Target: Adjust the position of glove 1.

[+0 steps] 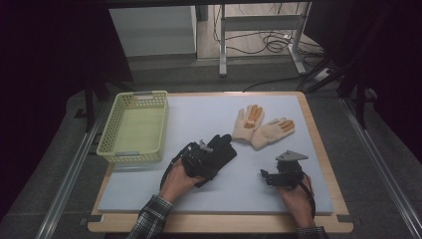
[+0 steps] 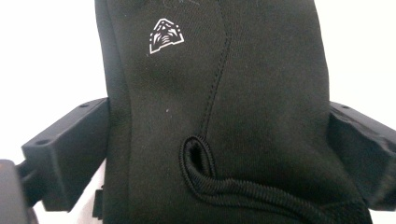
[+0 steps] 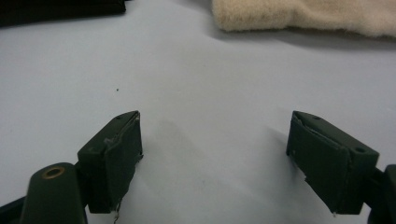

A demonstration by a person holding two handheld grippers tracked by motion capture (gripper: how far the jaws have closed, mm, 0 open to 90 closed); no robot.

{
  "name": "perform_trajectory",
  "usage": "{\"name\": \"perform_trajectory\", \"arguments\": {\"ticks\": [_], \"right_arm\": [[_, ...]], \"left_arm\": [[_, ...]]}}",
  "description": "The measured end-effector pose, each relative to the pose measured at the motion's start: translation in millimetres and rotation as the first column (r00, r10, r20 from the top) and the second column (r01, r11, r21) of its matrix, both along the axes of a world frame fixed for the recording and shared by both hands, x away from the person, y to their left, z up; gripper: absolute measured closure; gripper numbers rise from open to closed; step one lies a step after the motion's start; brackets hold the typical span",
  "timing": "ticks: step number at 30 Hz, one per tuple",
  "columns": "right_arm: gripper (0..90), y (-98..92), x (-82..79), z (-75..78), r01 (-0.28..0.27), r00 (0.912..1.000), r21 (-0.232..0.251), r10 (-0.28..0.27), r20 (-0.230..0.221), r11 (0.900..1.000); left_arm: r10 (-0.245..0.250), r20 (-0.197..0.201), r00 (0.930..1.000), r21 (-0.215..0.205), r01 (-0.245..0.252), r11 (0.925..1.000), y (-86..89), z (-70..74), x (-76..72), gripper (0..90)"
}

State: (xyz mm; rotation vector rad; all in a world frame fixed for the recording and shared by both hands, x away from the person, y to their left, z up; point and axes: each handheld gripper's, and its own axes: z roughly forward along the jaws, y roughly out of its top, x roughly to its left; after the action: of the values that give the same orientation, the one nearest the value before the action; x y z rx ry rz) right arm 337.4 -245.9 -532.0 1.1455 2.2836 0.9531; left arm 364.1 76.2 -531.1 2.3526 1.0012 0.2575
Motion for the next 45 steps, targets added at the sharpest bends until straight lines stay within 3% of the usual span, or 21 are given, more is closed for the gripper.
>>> {"name": "perform_trajectory", "arguments": {"ticks": [7, 10, 14, 16, 22, 32, 38, 41, 45], "right_arm": [[17.8, 0.1, 0.0, -0.1, 0.000, 1.0000, -0.001, 0.000, 0.001, 1.000], [17.8, 0.0, 0.0, 0.0, 0.000, 1.0000, -0.002, 0.000, 0.001, 1.000], [17.8, 0.0, 0.0, 0.0, 0.000, 1.0000, -0.002, 0.000, 0.001, 1.000], [17.8, 0.0, 0.0, 0.0, 0.000, 1.0000, -0.002, 0.000, 0.001, 1.000], [17.8, 0.1, -0.1, 0.0, 0.000, 1.0000, -0.002, 0.000, 0.001, 1.000], [17.8, 0.2, -0.3, 0.0, 0.002, 1.0000, -0.001, -0.002, 0.000, 1.000], [17.8, 0.2, -0.2, -0.2, 0.001, 1.0000, -0.001, -0.001, 0.003, 1.000], [17.8, 0.2, -0.2, -0.2, 0.002, 1.0000, 0.000, -0.002, 0.002, 1.000], [17.8, 0.2, -0.2, -0.2, 0.001, 1.0000, 0.000, -0.001, 0.003, 1.000]], "left_arm": [[-0.007, 0.014, 0.9999, 0.026, 0.007, 0.9997, 3.8, 10.1, -3.2, 43.2], [-0.012, 0.016, 0.9998, 0.016, 0.012, 0.9998, 5.3, 12.6, -2.9, 54.8], [-0.017, 0.023, 0.9996, 0.001, 0.017, 0.9999, 6.1, 16.8, -3.7, 64.0], [-0.020, 0.011, 0.9997, -0.021, 0.020, 0.9996, 8.2, 20.4, -2.4, 65.2], [0.010, 0.023, 0.9997, -0.027, -0.009, 0.9996, 13.5, 33.3, 0.9, 65.9], [0.087, 0.066, 0.9940, -0.035, -0.085, 0.9958, 29.2, 75.4, 12.7, 65.3], [0.152, 0.094, 0.9840, -0.030, -0.150, 0.9883, 53.6, 102.8, 22.3, 65.0], [0.173, 0.099, 0.9798, -0.034, -0.171, 0.9847, 64.2, 107.8, 25.3, 64.9], [0.231, 0.094, 0.9684, -0.043, -0.228, 0.9728, 87.2, 113.2, 31.2, 64.8]]}}
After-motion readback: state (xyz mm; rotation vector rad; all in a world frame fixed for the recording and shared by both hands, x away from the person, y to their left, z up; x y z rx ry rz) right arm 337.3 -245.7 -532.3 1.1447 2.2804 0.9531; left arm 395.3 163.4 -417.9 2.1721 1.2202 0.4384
